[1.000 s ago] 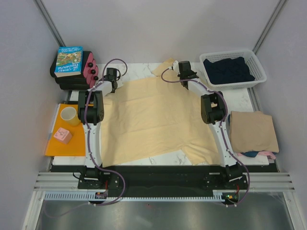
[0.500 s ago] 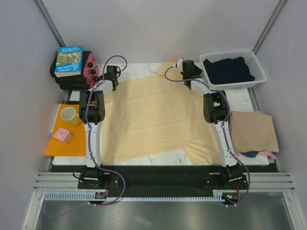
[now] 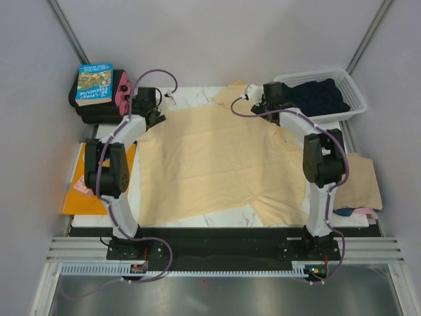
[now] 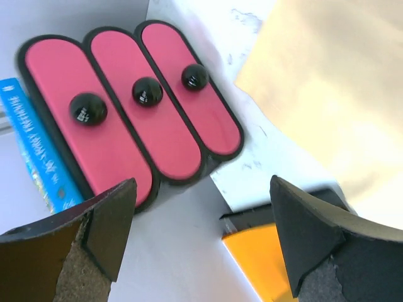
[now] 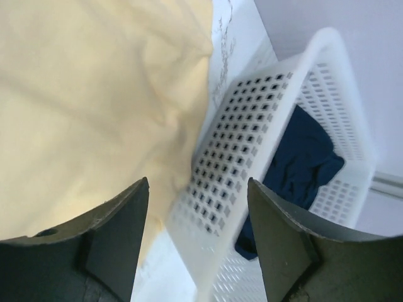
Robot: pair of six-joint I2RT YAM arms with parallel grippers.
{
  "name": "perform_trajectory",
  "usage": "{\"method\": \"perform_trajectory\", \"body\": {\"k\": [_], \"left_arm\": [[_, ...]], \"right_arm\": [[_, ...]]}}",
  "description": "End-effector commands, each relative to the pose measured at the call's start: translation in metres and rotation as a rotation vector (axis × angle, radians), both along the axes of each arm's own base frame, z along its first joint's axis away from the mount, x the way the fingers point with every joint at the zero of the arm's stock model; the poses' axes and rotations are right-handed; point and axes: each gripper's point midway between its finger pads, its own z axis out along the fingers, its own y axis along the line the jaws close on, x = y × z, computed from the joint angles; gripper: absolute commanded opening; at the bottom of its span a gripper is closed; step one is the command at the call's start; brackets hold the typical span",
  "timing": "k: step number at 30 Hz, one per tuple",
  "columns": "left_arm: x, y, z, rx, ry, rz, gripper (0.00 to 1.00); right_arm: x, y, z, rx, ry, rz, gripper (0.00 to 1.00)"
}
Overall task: Fold and stack the t-shirts
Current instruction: Flatten out the tshirt, then grap the side of the flattened tshirt closest away from the robot with both arms
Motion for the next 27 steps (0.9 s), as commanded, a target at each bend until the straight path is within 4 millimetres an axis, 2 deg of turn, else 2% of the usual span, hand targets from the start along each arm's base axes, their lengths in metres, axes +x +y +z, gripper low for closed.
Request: {"method": "perform_trajectory", "body": {"k": [1, 2, 3, 4, 5, 6, 7, 8, 9, 10, 11, 12, 13, 14, 15, 17, 18, 19, 20, 21, 22, 23, 24, 25, 26, 27], "left_arm": [[-0.050, -0.028, 0.000, -0.055, 0.070, -0.220, 0.93], [-0.061, -0.031, -0.004, -0.060, 0.093, -0.243, 0.93], [-0.071, -0.032, 0.004, -0.061, 0.086, -0.265, 0.93], [-0.087, -0.037, -0.011, -0.076, 0.130, -0.296, 0.93], [-0.100, -0.039, -0.018, -0.081, 0.164, -0.313, 0.92], [-0.109, -0.040, -0.010, -0.076, 0.153, -0.328, 0.92], [-0.126, -0.043, -0.025, -0.086, 0.196, -0.349, 0.92], [-0.139, -0.044, -0.032, -0.090, 0.234, -0.361, 0.91], [-0.148, -0.045, -0.034, -0.079, 0.244, -0.385, 0.90], [-0.166, -0.044, -0.042, -0.075, 0.267, -0.406, 0.90], [-0.175, -0.044, -0.044, -0.064, 0.273, -0.420, 0.90], [-0.184, -0.043, -0.047, -0.045, 0.284, -0.441, 0.89], [-0.200, -0.042, -0.049, -0.037, 0.286, -0.454, 0.89], [-0.207, -0.042, -0.049, -0.029, 0.284, -0.465, 0.89], [-0.217, -0.042, -0.050, -0.018, 0.300, -0.484, 0.89], [-0.237, -0.042, -0.045, -0.013, 0.279, -0.518, 0.89], [-0.249, -0.042, -0.046, -0.006, 0.302, -0.540, 0.89], [-0.260, -0.042, -0.052, -0.007, 0.319, -0.557, 0.89], [-0.268, -0.046, -0.046, -0.013, 0.296, -0.593, 0.89], [-0.275, -0.048, -0.047, -0.001, 0.301, -0.627, 0.89], [-0.288, -0.052, -0.058, -0.025, 0.330, -0.658, 0.90], [-0.290, -0.055, -0.051, -0.025, 0.288, -0.678, 0.90], [-0.294, -0.057, -0.052, -0.040, 0.278, -0.686, 0.91], [-0.306, -0.061, -0.060, -0.070, 0.304, -0.707, 0.91], [-0.311, -0.065, -0.060, -0.092, 0.306, -0.718, 0.91], [-0.319, -0.068, -0.057, -0.119, 0.298, -0.726, 0.92]], "right_arm": [[-0.054, 0.008, 0.031, 0.017, 0.113, 0.243, 0.73], [-0.066, 0.013, 0.025, 0.028, 0.167, 0.318, 0.73], [-0.075, 0.007, 0.022, 0.034, 0.203, 0.321, 0.73], [-0.096, 0.005, 0.015, 0.036, 0.276, 0.337, 0.73], [-0.108, 0.004, 0.011, 0.035, 0.324, 0.369, 0.72], [-0.118, 0.003, 0.012, 0.027, 0.351, 0.412, 0.72], [-0.141, 0.000, -0.001, 0.014, 0.443, 0.439, 0.71], [-0.153, -0.001, -0.006, 0.000, 0.484, 0.476, 0.70], [-0.162, -0.002, -0.001, -0.038, 0.489, 0.534, 0.69], [-0.182, -0.006, -0.014, -0.052, 0.551, 0.561, 0.69], [-0.190, -0.009, -0.017, -0.075, 0.562, 0.586, 0.68], [-0.198, -0.012, -0.009, -0.108, 0.546, 0.613, 0.68], [-0.215, -0.017, -0.023, -0.145, 0.585, 0.672, 0.68], [-0.223, -0.020, -0.025, -0.162, 0.586, 0.698, 0.68], [-0.241, -0.023, -0.026, -0.168, 0.595, 0.718, 0.68], [-0.258, -0.022, -0.026, -0.178, 0.591, 0.781, 0.67], [-0.276, -0.024, -0.024, -0.181, 0.590, 0.802, 0.67], [-0.283, -0.022, -0.021, -0.191, 0.573, 0.849, 0.67], [-0.292, -0.021, -0.019, -0.192, 0.564, 0.865, 0.68], [-0.309, -0.023, -0.017, -0.198, 0.554, 0.880, 0.68], [-0.320, -0.024, -0.018, -0.207, 0.562, 0.901, 0.68], [-0.330, -0.027, -0.018, -0.247, 0.564, 0.954, 0.68], [-0.348, -0.030, -0.017, -0.263, 0.557, 0.971, 0.69], [-0.355, -0.033, -0.017, -0.279, 0.547, 0.978, 0.71], [-0.361, -0.034, -0.016, -0.293, 0.539, 0.992, 0.72], [-0.376, -0.037, -0.017, -0.302, 0.543, 0.998, 0.72]]}}
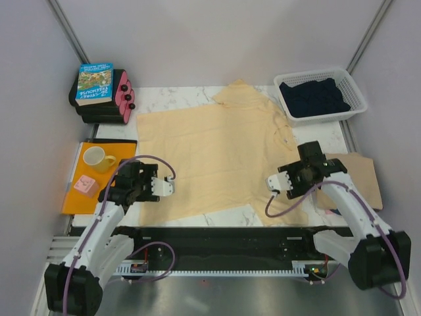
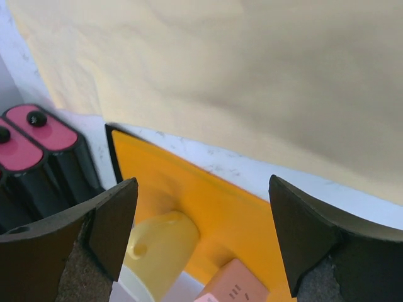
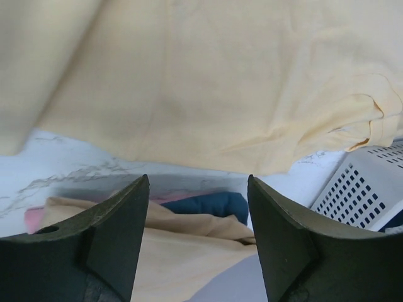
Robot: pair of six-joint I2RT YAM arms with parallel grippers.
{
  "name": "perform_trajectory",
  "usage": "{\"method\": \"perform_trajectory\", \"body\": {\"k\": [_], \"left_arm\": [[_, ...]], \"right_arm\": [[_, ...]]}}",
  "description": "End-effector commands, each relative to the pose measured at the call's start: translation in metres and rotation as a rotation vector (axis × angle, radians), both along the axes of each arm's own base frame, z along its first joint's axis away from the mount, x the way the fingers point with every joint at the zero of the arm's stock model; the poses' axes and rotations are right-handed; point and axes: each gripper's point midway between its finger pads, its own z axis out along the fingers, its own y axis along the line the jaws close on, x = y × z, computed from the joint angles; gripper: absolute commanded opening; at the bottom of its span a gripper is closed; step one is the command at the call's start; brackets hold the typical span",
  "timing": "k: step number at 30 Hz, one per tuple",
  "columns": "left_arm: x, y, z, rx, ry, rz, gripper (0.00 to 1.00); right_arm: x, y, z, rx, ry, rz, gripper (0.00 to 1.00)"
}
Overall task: Fold and stack the t-shirts
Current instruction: Grap the side of the flattened tshirt closest away from the robot with both arms
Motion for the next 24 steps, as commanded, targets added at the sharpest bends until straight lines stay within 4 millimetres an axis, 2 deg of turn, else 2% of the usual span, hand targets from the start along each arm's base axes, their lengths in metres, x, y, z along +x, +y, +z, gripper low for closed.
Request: {"method": "perform_trajectory", "body": {"k": [1, 3, 7, 10, 11, 16, 18, 24], "left_arm": [[-0.045, -0.026, -0.019, -0.095, 0.132, -0.147, 0.92], [-0.059, -0.028, -0.021, -0.103, 0.146, -0.182, 0.92], [-0.083, -0.024, -0.038, -0.070, 0.194, -0.215, 0.92], [-0.114, -0.028, -0.045, -0.086, 0.313, -0.265, 0.92], [-0.129, -0.027, -0.050, -0.077, 0.377, -0.292, 0.92], [-0.141, -0.028, -0.042, -0.090, 0.488, -0.300, 0.93], [-0.146, -0.031, -0.035, -0.109, 0.527, -0.299, 0.92], [-0.151, -0.035, -0.035, -0.121, 0.582, -0.338, 0.90]], "right_arm": [[-0.052, -0.003, -0.009, -0.025, 0.047, 0.150, 0.72], [-0.066, -0.007, -0.013, -0.035, 0.054, 0.154, 0.71], [-0.077, -0.004, -0.018, -0.011, 0.058, 0.163, 0.70], [-0.100, 0.000, -0.016, 0.008, 0.155, 0.234, 0.71], [-0.107, 0.000, -0.017, 0.007, 0.194, 0.256, 0.71], [-0.132, 0.010, -0.004, 0.066, 0.355, 0.313, 0.75], [-0.134, 0.016, 0.001, 0.091, 0.400, 0.288, 0.75], [-0.145, 0.013, -0.008, 0.036, 0.438, 0.319, 0.76]]}}
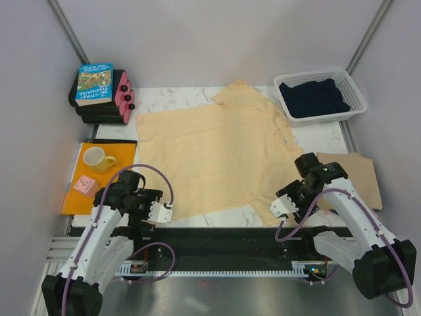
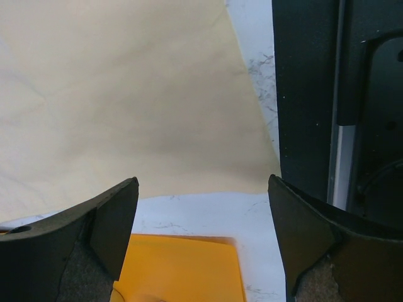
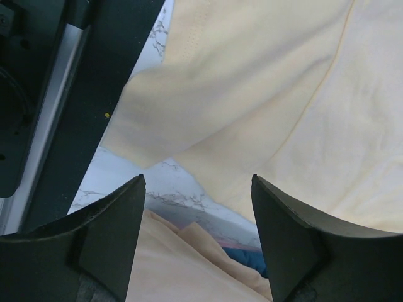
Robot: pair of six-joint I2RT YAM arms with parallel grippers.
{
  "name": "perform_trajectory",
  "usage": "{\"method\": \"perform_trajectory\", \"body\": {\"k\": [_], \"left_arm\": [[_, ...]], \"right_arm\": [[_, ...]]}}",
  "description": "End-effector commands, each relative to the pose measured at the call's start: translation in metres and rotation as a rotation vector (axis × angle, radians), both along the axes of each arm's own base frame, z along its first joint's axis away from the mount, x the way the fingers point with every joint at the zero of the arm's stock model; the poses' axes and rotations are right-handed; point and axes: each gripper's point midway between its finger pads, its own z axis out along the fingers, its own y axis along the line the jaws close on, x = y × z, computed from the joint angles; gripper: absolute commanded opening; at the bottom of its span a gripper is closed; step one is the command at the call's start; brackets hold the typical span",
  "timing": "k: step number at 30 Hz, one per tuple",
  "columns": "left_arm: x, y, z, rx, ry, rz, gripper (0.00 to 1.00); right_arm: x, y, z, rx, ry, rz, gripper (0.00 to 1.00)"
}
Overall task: Fold and stack the t-shirts
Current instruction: Grap the side of the flattened tshirt closest away from the robot with both arms
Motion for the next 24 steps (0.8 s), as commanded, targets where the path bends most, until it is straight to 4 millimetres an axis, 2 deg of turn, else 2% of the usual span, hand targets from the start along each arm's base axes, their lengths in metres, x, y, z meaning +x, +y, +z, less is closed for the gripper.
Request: {"method": "perform_trajectory", "body": {"k": [1, 6, 8, 9, 11, 16, 19, 20, 22, 23, 24], "left_arm": [[-0.030, -0.006, 0.000, -0.024, 0.119, -0.100, 0.89], [-0.030, -0.006, 0.000, -0.015, 0.146, -0.137, 0.87], [-0.033, -0.005, 0.003, -0.004, 0.172, -0.168, 0.83], [-0.034, -0.006, 0.005, -0.006, 0.199, -0.172, 0.68], [-0.031, -0.008, 0.013, -0.016, 0.214, -0.161, 0.60], [-0.028, -0.001, 0.014, 0.034, 0.271, -0.187, 0.65], [-0.013, 0.003, 0.010, 0.067, 0.255, -0.153, 0.65], [-0.006, 0.005, 0.010, 0.077, 0.238, -0.137, 0.64], [0.019, 0.004, 0.008, 0.082, 0.159, -0.079, 0.48], [0.027, 0.006, 0.005, 0.096, 0.145, -0.057, 0.38], [0.043, 0.005, 0.005, 0.091, 0.095, -0.038, 0.18]], "right_arm": [[-0.045, -0.002, -0.003, -0.015, 0.183, 0.031, 0.76], [-0.037, 0.000, -0.004, -0.021, 0.203, 0.011, 0.76], [-0.035, 0.001, -0.004, -0.024, 0.212, 0.002, 0.76], [-0.034, 0.001, -0.004, -0.025, 0.215, 0.003, 0.76], [-0.031, 0.002, -0.004, -0.022, 0.210, 0.005, 0.76], [-0.015, 0.008, -0.005, -0.016, 0.190, -0.011, 0.75], [0.010, 0.015, -0.002, 0.002, 0.147, -0.072, 0.74], [0.026, 0.021, 0.000, 0.024, 0.103, -0.104, 0.72], [0.048, 0.030, 0.004, 0.062, 0.077, -0.201, 0.68], [0.072, 0.038, 0.007, 0.101, 0.006, -0.243, 0.57], [0.084, 0.043, 0.009, 0.124, -0.020, -0.273, 0.51]]}}
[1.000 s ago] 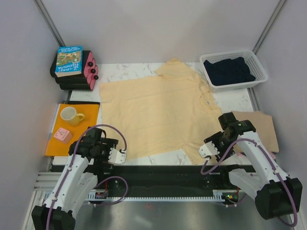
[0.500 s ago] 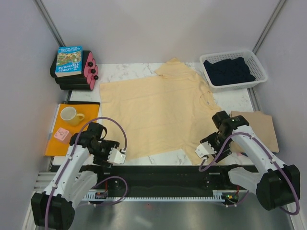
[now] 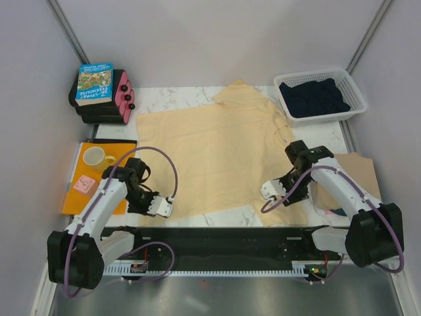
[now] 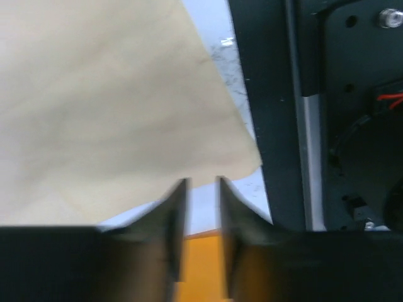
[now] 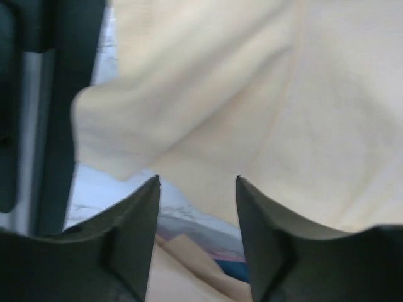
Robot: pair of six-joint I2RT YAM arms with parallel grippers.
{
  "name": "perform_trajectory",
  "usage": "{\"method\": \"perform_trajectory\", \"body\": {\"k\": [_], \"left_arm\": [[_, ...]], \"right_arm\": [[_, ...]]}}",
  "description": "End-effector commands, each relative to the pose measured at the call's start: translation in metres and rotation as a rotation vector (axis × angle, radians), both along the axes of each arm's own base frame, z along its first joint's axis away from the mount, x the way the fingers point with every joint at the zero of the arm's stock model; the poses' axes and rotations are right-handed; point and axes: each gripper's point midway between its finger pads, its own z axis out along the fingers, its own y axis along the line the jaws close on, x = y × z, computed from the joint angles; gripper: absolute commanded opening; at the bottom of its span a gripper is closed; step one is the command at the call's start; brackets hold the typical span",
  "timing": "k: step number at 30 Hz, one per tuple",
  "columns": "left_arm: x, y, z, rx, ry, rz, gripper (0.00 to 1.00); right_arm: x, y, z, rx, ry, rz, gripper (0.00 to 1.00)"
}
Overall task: Fold and stack the t-shirts
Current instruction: Grap the side of the flattened tshirt closest away from the robot with both arms
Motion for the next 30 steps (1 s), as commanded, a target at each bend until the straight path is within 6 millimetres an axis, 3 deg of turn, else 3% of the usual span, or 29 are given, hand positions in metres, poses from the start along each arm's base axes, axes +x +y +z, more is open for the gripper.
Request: {"method": "perform_trajectory", "body": {"k": [1, 2, 5, 8, 9, 10, 11, 12, 13, 14, 15, 16, 17, 18, 19, 21, 23, 24, 25, 30], "left_arm": [[0.054, 0.001, 0.004, 0.026, -0.165, 0.085, 0.09], [0.062, -0.002, 0.006, 0.017, -0.168, 0.101, 0.02], [0.091, -0.005, 0.011, 0.010, -0.227, 0.169, 0.02], [0.131, -0.001, 0.012, 0.030, -0.301, 0.288, 0.02], [0.140, 0.001, 0.005, 0.041, -0.288, 0.365, 0.02], [0.159, 0.000, 0.011, 0.036, -0.327, 0.400, 0.02], [0.174, 0.001, 0.014, 0.032, -0.353, 0.438, 0.02], [0.186, 0.001, 0.017, 0.028, -0.374, 0.471, 0.02], [0.201, 0.001, 0.016, 0.027, -0.376, 0.528, 0.02], [0.211, 0.003, 0.017, 0.032, -0.393, 0.549, 0.02], [0.219, 0.004, 0.016, 0.039, -0.400, 0.566, 0.02], [0.232, 0.004, 0.015, 0.046, -0.403, 0.588, 0.02], [0.239, 0.007, 0.014, 0.057, -0.406, 0.602, 0.02], [0.248, 0.008, 0.013, 0.059, -0.422, 0.615, 0.02], [0.261, 0.009, 0.020, 0.058, -0.452, 0.623, 0.02], [0.275, 0.015, 0.010, 0.084, -0.454, 0.637, 0.02], [0.293, 0.019, 0.007, 0.101, -0.463, 0.653, 0.02], [0.298, 0.019, 0.005, 0.102, -0.462, 0.659, 0.02], [0.310, 0.018, 0.011, 0.092, -0.483, 0.664, 0.02], [0.330, 0.026, -0.003, 0.147, -0.487, 0.683, 0.02]], "right_arm": [[0.085, 0.037, 0.020, 0.151, -0.215, -0.187, 0.43], [0.095, 0.040, 0.021, 0.161, -0.225, -0.255, 0.17], [0.128, 0.049, 0.017, 0.175, -0.243, -0.331, 0.00], [0.171, 0.058, 0.013, 0.188, -0.267, -0.428, 0.00], [0.180, 0.060, -0.001, 0.182, -0.220, -0.506, 0.00], [0.207, 0.067, 0.010, 0.221, -0.274, -0.538, 0.00], [0.219, 0.069, 0.010, 0.232, -0.279, -0.586, 0.00], [0.230, 0.069, -0.004, 0.230, -0.251, -0.654, 0.00], [0.254, 0.074, 0.008, 0.271, -0.300, -0.682, 0.00], [0.266, 0.075, 0.008, 0.278, -0.316, -0.712, 0.00], [0.276, 0.073, -0.007, 0.265, -0.295, -0.766, 0.00], [0.297, 0.076, 0.003, 0.289, -0.336, -0.787, 0.00], [0.307, 0.076, 0.002, 0.290, -0.351, -0.809, 0.00], [0.317, 0.074, -0.011, 0.278, -0.343, -0.842, 0.00], [0.337, 0.073, -0.001, 0.300, -0.389, -0.878, 0.00], [0.355, 0.067, -0.015, 0.291, -0.406, -0.938, 0.00], [0.375, 0.063, -0.009, 0.303, -0.442, -0.983, 0.00], [0.379, 0.062, -0.020, 0.289, -0.433, -0.991, 0.00], [0.385, 0.062, -0.016, 0.297, -0.447, -0.993, 0.00], [0.397, 0.057, -0.030, 0.277, -0.458, -0.997, 0.00]]}}
